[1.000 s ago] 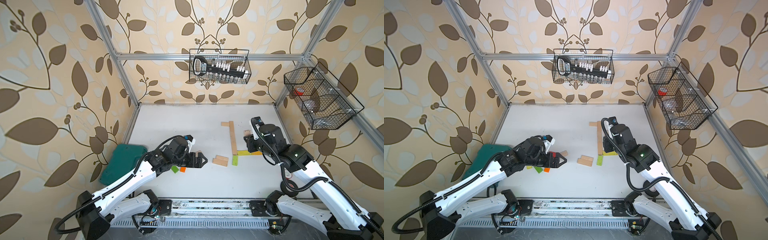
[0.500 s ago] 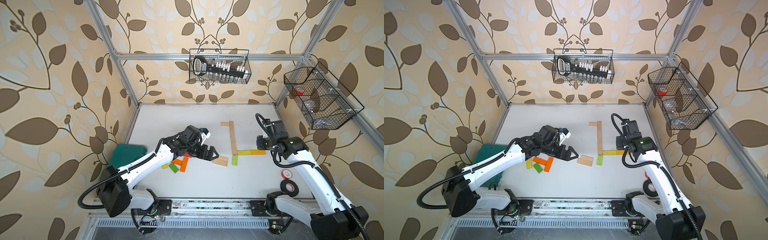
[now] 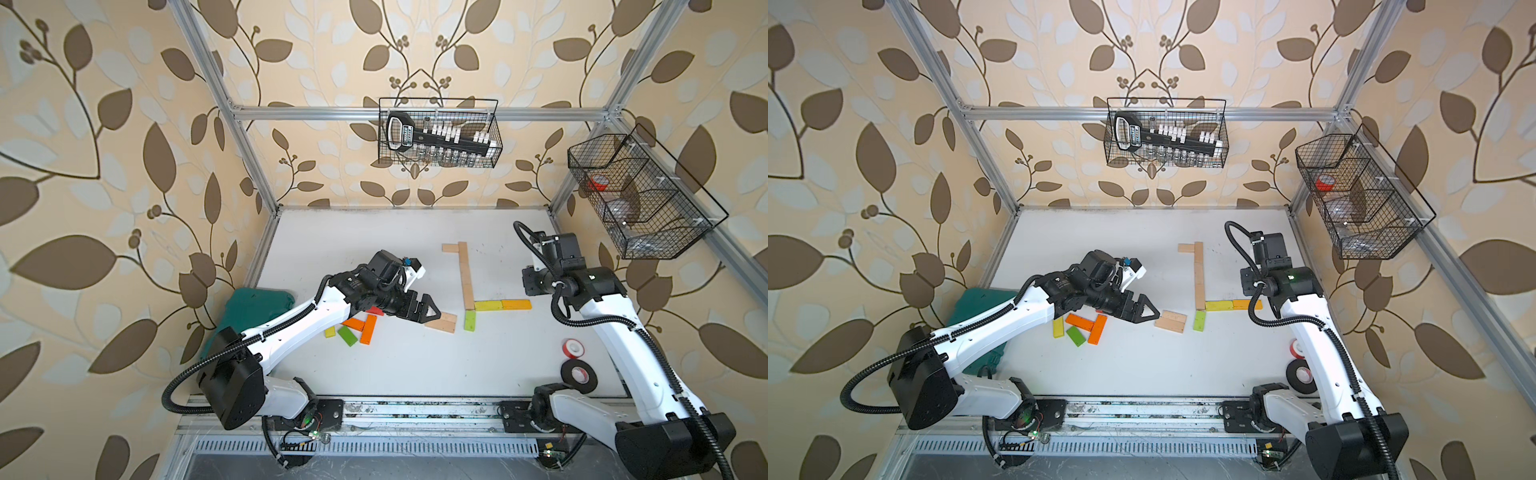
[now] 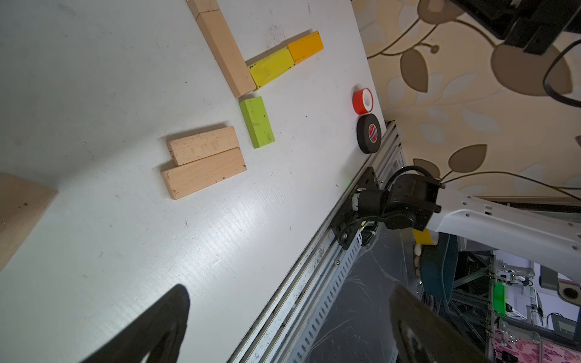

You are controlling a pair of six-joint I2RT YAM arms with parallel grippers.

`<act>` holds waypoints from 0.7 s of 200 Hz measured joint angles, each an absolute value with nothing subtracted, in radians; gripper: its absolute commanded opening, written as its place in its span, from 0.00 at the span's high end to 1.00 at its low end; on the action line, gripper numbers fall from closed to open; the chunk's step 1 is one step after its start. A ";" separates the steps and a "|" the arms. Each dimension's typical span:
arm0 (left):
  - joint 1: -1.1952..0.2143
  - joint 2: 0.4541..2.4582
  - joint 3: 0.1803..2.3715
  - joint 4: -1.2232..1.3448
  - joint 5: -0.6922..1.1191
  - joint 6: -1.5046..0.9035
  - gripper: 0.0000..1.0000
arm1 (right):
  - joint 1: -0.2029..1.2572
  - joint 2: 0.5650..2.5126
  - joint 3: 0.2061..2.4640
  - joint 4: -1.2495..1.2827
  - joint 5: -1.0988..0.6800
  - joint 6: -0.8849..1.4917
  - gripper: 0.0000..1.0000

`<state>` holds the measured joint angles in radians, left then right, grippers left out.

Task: Assemble a giraffe with building blocks
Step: Assemble the building block at the center of the board.

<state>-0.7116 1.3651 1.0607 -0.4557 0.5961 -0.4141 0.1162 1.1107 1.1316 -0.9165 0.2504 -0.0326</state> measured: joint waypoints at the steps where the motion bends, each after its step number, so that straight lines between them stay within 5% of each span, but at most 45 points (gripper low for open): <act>1: -0.712 1.365 1.061 -0.456 0.596 -0.414 0.01 | 0.116 1.110 1.131 -0.916 0.252 -0.035 1.00; 140: -0.714 1.364 1.042 -0.420 0.648 -0.422 0.01 | 0.100 1.168 0.805 -0.933 0.237 -0.267 1.00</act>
<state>-0.7139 1.3643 1.0416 -0.4202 0.6479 -0.4225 0.0998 1.1675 0.8047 -0.9329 0.2375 -0.2672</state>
